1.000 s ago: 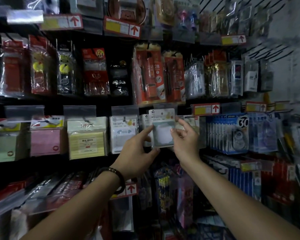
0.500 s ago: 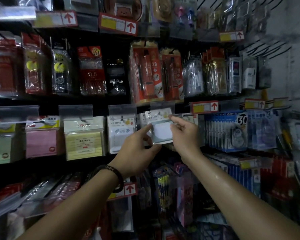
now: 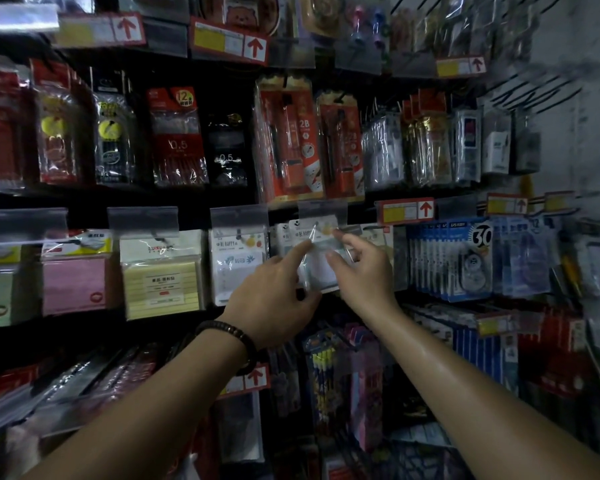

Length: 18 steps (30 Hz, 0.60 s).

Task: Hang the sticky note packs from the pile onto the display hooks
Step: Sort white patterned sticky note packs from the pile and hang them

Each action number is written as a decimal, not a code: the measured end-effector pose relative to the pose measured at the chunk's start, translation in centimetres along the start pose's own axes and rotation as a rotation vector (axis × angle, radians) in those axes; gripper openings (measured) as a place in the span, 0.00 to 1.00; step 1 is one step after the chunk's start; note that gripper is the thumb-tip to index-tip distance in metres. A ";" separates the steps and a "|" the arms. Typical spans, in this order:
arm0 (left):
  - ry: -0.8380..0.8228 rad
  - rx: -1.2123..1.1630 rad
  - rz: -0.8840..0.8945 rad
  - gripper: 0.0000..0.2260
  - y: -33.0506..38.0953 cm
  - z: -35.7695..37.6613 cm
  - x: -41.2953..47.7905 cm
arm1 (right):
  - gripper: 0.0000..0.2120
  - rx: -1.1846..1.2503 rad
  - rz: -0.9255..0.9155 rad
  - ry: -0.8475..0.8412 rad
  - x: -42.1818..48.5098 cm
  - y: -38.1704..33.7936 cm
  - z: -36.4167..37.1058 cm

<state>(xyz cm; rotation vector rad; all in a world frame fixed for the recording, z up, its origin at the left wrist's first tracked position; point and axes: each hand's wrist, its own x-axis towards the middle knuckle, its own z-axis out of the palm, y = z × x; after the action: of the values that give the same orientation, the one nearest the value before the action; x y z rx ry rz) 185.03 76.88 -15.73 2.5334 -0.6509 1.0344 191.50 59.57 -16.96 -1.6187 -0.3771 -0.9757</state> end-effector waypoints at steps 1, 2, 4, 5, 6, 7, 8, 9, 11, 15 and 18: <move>-0.003 0.019 -0.002 0.35 0.0 0.0 0.1 | 0.17 0.058 0.056 -0.008 -0.1 0.2 0.2; -0.005 0.035 -0.007 0.37 -0.1 0.0 0.2 | 0.17 0.137 0.116 -0.025 -0.4 0.2 0.5; -0.016 0.071 -0.020 0.39 -0.3 0.1 0.8 | 0.18 0.305 0.221 -0.059 -0.9 -0.1 1.5; -0.029 0.091 -0.024 0.39 -0.5 0.1 1.2 | 0.18 0.331 0.243 -0.054 -0.9 0.1 2.0; -0.045 0.113 -0.032 0.39 -0.6 0.1 1.4 | 0.18 0.314 0.235 -0.042 -0.8 0.1 2.5; -0.064 0.136 -0.046 0.40 -0.7 0.0 1.7 | 0.19 0.268 0.208 -0.023 -0.7 0.2 2.8; -0.091 0.161 -0.062 0.40 -0.8 0.0 1.8 | 0.19 0.211 0.175 0.003 -0.6 0.3 2.9; -0.120 0.187 -0.077 0.40 -0.9 0.0 1.8 | 0.20 0.144 0.141 0.026 -0.4 0.5 3.0; -0.163 0.232 -0.103 0.39 -1.0 0.0 1.6 | 0.21 0.008 0.098 0.033 0.0 0.6 2.8; -0.180 0.232 -0.106 0.27 -0.9 -0.2 0.1 | 0.25 -0.300 0.062 -0.021 1.1 0.8 3.5; -0.161 0.235 -0.070 0.18 -1.0 -0.6 -1.4 | 0.31 -0.457 0.058 -0.056 1.6 1.1 4.2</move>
<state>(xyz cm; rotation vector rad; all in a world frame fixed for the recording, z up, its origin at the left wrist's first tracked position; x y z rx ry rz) 184.33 78.44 -16.43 2.8439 -0.5027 0.9389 194.83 62.74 -16.50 -2.0590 -0.1471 -1.0232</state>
